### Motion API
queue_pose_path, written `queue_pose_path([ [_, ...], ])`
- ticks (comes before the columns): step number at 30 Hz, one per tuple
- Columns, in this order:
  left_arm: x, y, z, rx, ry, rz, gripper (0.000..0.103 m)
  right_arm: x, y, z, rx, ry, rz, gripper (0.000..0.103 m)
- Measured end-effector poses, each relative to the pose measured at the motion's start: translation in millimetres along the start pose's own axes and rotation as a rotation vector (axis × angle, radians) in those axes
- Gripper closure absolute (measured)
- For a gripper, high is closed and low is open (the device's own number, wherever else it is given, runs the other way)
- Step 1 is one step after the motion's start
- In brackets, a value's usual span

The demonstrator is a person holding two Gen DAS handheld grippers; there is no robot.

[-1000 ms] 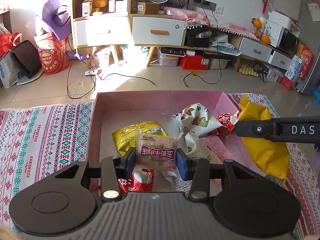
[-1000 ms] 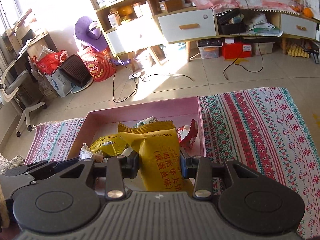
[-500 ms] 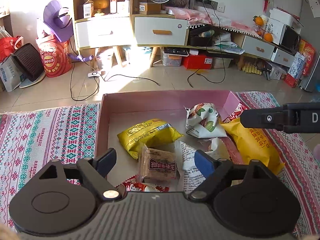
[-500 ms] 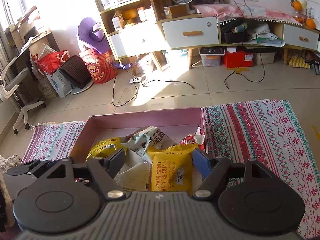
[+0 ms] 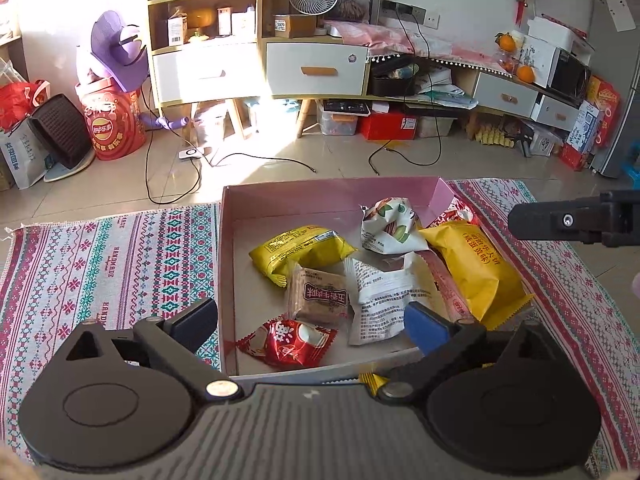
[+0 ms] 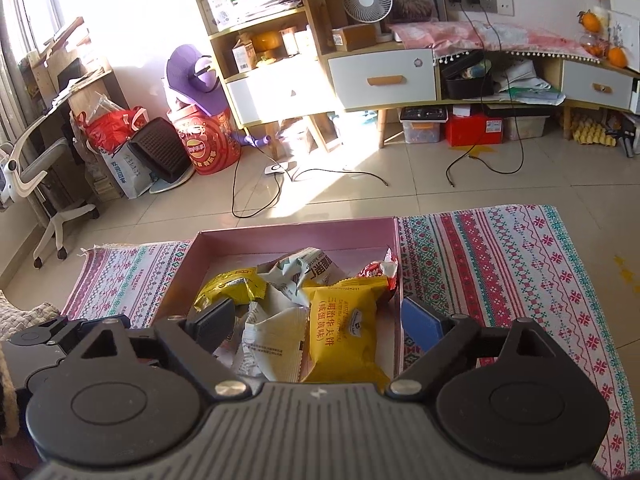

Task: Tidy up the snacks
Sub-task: 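Open the left tool to drop the beef packet while the right tool releases the yellow packet into the box, then move both open tools back toward the snack pile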

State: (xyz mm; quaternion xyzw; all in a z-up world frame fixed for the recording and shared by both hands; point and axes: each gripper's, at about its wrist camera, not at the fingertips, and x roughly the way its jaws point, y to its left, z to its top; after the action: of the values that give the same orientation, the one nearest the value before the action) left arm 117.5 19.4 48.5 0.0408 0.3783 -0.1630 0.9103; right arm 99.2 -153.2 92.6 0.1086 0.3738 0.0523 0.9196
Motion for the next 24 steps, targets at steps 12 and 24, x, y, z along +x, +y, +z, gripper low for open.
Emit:
queue_pose_path([
  [12,-30,5,-19,0.037,0.017,-0.003,0.000,-23,6,-20,-0.025,0.023,-0.007,0.007],
  [24,-50,4,-45,0.075,0.039,-0.015,0.000,-31,9,-46,-0.036,0.069,-0.017,0.005],
])
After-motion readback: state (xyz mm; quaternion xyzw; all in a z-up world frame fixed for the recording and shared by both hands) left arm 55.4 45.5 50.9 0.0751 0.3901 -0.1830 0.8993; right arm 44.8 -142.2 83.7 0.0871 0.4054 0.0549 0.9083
